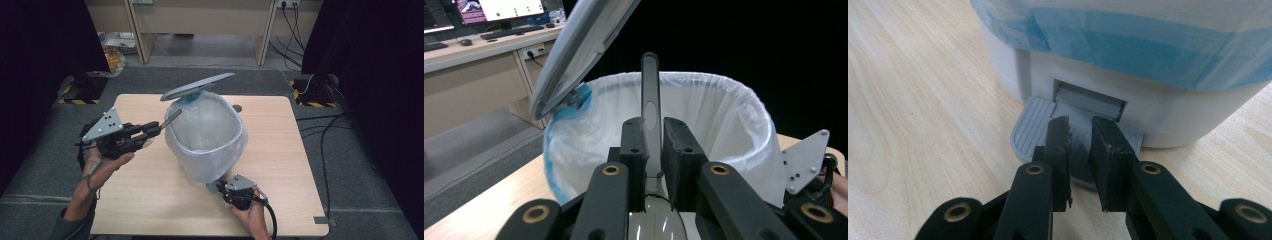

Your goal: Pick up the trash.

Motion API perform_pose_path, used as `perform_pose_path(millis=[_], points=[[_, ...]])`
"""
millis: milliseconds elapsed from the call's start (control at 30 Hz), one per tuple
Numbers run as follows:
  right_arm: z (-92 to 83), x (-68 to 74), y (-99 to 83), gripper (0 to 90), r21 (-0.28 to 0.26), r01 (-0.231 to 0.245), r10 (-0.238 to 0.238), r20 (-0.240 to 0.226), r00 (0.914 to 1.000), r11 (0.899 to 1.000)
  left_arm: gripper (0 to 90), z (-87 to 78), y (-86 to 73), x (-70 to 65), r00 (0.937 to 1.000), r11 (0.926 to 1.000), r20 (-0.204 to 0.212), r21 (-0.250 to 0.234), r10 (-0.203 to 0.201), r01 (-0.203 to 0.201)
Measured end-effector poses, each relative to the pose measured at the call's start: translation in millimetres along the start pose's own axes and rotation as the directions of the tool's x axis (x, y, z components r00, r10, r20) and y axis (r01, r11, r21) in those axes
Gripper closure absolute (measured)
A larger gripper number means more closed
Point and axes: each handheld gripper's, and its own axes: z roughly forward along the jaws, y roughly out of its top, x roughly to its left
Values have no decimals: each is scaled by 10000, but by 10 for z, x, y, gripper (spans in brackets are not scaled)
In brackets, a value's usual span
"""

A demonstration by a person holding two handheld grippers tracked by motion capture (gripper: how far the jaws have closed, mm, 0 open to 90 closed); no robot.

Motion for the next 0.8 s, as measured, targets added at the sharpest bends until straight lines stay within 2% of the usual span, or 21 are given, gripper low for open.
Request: perform_pose_path(millis=[433, 800], points=[[1, -1, 0, 781, -17, 51, -51, 16, 10000, 10000, 799, 257, 235, -151, 9976, 9994, 592, -47, 349, -347], [1, -3, -1, 781, -27, 81, -81, 15, 10000, 10000, 799, 409, 295, -183, 9976, 9993, 589, -98, 364, -359]])
